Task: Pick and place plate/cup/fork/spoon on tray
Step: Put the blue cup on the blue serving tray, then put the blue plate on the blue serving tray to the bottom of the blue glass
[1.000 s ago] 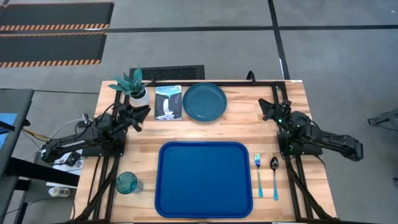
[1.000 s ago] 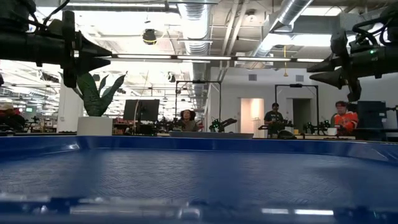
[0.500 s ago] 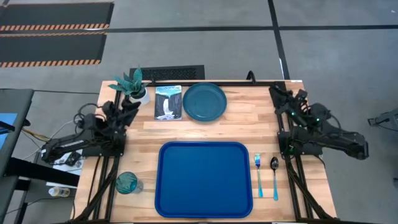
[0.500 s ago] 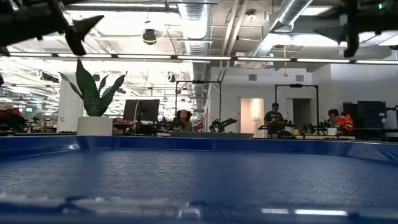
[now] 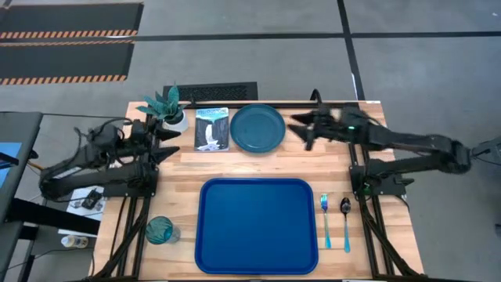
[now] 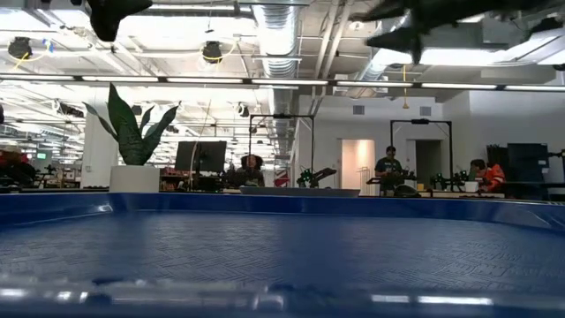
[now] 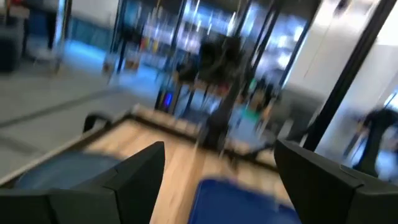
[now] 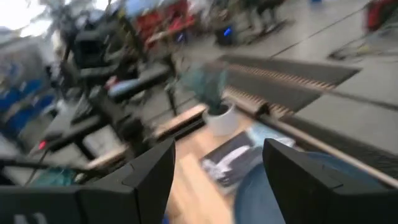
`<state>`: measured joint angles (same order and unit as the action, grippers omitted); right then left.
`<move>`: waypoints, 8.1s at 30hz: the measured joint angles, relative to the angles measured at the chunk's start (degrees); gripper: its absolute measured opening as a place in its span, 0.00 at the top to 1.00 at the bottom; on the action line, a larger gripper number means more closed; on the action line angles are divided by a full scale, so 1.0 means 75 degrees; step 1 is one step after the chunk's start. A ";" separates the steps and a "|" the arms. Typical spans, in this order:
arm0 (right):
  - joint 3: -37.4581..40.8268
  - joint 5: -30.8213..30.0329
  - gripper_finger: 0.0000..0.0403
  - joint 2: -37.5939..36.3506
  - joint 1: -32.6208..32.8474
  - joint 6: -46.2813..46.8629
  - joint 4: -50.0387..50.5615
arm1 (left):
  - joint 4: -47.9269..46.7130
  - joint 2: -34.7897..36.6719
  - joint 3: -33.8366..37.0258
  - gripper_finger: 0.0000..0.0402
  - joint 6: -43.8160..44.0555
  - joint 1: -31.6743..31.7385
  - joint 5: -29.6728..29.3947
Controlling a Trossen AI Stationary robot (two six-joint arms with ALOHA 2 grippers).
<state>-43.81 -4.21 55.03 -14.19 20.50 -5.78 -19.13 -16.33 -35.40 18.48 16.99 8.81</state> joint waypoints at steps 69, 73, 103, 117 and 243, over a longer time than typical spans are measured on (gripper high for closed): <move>-0.8379 0.0353 0.34 0.7716 0.2715 -0.1726 0.5164 | -0.7084 -0.5058 -0.2725 0.28 0.7011 -0.9334 -0.2320; -0.8379 0.0353 0.34 0.7713 0.2715 -0.1709 0.5107 | -0.6979 -0.5515 -0.2722 0.28 0.7456 -0.9805 -0.2326; -0.8376 0.0347 0.34 0.7713 0.2622 -0.2006 0.4895 | -0.7695 -0.7338 -0.2785 0.99 0.7754 -0.9899 -0.2032; -0.8376 -0.0285 0.34 0.7713 0.2572 -0.1994 0.4881 | -0.9486 -0.6783 -0.3503 1.00 0.9261 -0.8927 -0.4773; -0.6934 -0.3835 0.34 0.4289 0.6747 0.4266 1.1931 | -0.7691 -1.1079 -0.6782 0.42 -0.2383 -0.2340 -0.1504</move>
<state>-95.81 -32.97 87.20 36.41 52.49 83.70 -76.81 -99.42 -86.27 0.61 -0.56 -2.47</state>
